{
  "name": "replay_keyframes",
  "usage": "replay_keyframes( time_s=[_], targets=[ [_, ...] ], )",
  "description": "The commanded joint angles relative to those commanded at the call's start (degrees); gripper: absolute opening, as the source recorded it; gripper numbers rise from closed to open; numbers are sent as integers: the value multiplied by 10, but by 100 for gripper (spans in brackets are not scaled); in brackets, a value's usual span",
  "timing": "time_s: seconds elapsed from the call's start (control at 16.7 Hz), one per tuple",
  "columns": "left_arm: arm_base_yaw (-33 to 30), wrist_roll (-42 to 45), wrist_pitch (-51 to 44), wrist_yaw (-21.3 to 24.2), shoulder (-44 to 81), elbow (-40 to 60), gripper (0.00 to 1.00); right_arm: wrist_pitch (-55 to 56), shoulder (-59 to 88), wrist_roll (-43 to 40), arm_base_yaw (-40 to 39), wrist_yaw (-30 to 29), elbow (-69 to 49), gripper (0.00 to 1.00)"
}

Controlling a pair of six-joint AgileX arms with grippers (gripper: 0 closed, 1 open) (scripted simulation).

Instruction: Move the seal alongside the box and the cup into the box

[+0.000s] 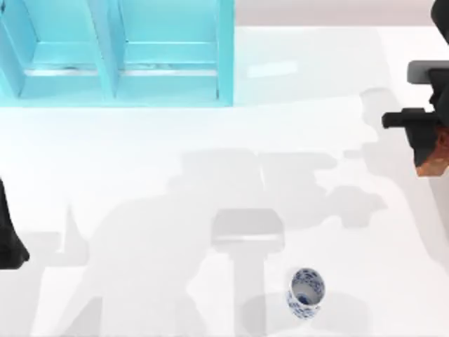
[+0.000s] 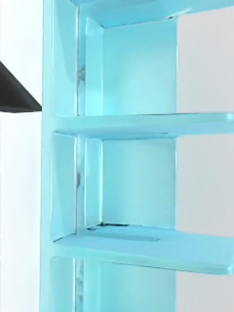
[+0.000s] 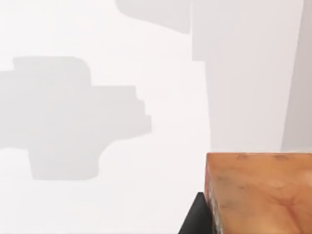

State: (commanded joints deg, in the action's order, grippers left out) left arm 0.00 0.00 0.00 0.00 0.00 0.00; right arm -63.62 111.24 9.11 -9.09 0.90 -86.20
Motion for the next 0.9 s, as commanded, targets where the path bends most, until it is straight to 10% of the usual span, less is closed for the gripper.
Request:
replay_keyframes(
  time_s=[0.42,0.9],
  targets=[
    [0,0,0,0,0,0,100,34,7,1,0,0,30,0],
    [0,0,0,0,0,0,100,34,7,1,0,0,30,60]
  ],
)
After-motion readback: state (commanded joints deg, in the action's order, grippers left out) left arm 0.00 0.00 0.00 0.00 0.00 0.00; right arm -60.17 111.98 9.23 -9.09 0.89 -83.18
